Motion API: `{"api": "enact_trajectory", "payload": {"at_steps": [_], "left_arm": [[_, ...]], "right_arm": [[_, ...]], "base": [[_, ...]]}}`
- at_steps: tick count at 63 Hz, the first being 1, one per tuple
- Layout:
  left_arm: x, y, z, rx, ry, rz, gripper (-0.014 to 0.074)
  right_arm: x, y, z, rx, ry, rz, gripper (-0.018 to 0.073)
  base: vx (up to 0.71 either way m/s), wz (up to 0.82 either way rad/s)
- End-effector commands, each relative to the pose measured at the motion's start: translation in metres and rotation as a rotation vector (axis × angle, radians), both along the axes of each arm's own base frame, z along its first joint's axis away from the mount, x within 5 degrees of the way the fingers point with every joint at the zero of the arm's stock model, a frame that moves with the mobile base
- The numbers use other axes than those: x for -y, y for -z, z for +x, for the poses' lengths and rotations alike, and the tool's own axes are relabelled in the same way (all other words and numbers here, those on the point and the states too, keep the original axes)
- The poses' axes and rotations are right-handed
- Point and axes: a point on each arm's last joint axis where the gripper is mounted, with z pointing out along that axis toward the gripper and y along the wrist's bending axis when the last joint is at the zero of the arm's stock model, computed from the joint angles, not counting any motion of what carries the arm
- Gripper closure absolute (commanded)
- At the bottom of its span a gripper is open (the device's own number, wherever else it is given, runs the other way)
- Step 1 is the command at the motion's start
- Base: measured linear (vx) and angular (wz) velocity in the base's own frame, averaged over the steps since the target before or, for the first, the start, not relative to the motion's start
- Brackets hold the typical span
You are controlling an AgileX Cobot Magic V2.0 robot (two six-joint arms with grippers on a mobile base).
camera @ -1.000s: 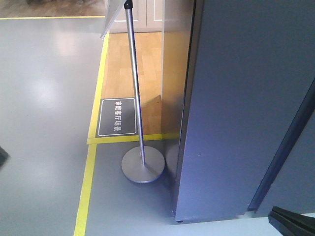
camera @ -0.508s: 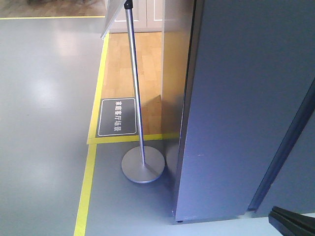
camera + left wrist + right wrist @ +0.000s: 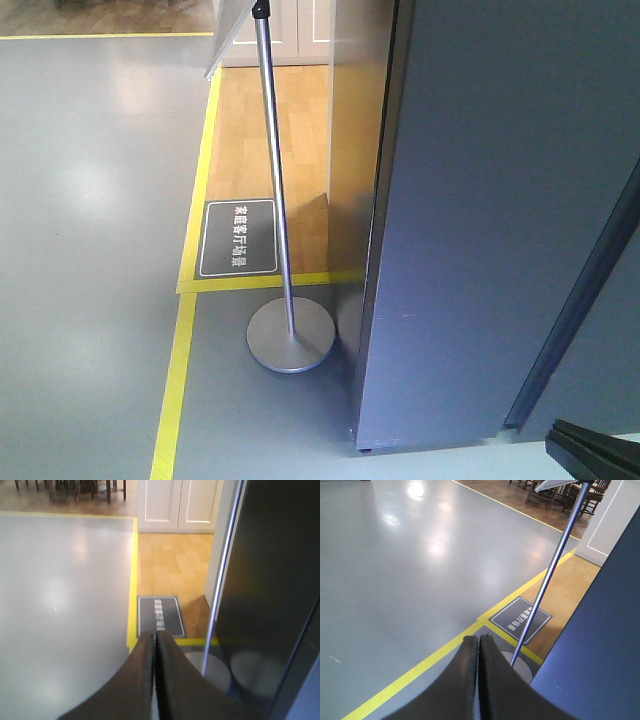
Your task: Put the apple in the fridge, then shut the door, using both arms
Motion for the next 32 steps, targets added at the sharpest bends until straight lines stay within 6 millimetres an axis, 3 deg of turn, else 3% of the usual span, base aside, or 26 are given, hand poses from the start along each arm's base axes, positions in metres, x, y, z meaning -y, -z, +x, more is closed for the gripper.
{"api": "enact_trajectory", "payload": {"at_steps": [1,13,32], "left_arm": [[0.001,-0.009,-0.003,0.168,0.007,0.022,0.0604],[-0.001,0.012,-0.008,0.203,-0.032,0.024,0.0604],[-0.004,0.012,-0.008,0.197,-0.072,0.106,0.0604]], "right_arm": [[0.0,-0.011,0.003,0.038,0.022,0.047,0.0563],[0.0,-0.011,0.002,0.034,0.015,0.046,0.0563],[-0.001,-0.01,0.001,0.021,-0.006,0.043,0.0563]], "base": [[0.0,0.0],[0.0,0.0],[0.0,0.0]]}}
